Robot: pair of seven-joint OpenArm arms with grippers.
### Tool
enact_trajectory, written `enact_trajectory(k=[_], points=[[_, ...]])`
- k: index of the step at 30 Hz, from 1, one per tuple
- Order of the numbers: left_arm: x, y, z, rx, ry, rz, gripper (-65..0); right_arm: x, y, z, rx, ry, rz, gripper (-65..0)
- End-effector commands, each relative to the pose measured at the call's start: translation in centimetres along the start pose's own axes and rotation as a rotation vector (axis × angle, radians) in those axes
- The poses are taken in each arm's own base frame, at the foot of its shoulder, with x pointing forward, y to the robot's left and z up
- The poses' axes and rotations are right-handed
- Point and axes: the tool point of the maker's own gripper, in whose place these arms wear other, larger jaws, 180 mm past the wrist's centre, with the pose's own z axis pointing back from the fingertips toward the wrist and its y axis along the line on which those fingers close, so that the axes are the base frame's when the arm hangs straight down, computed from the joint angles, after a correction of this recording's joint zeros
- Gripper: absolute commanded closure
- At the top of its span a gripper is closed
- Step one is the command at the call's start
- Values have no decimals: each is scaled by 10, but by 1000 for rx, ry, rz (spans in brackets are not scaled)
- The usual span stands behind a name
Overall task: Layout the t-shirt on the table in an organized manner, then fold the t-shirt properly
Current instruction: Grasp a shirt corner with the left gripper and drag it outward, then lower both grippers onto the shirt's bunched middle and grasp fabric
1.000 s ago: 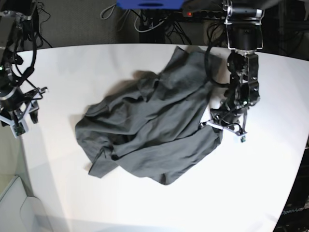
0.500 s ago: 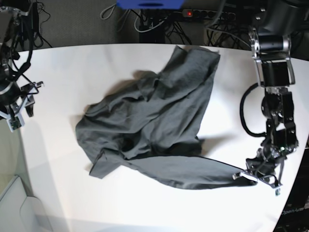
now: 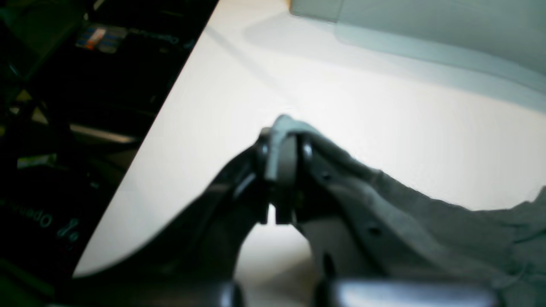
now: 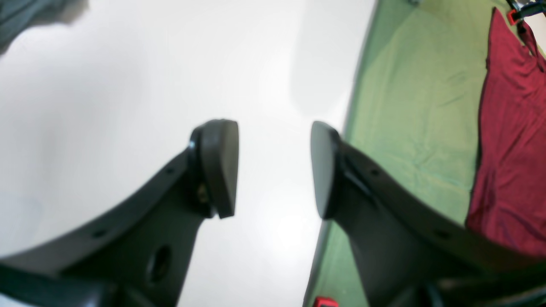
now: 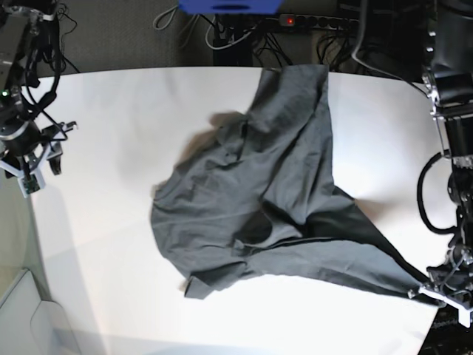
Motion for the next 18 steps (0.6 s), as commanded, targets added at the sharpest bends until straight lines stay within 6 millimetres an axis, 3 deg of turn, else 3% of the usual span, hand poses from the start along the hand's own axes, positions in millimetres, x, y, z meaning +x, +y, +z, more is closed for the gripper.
enact_trajectory(k=[1,6,8,10,15,18], points=[[8,11,0,21,-17,2,-9,12,-1,2,-3,-41,9,-281],[-68,32,-12,67,155,29,-9,17,21,-3,57,-46,38,-281],[-84,35,-11,71,185,26,-15,19,33,-5,85,-50,40,-281],[-91,36,-10,74,198,24,-56,23,40,-7,100,-62,35,-281],[-93,41,-8,82,209,16,-274,32,64,-10,164,-81,65,-281],[-100,55,-2,105,227,-4,-372,48,78,-13,200,-113,95,-283]])
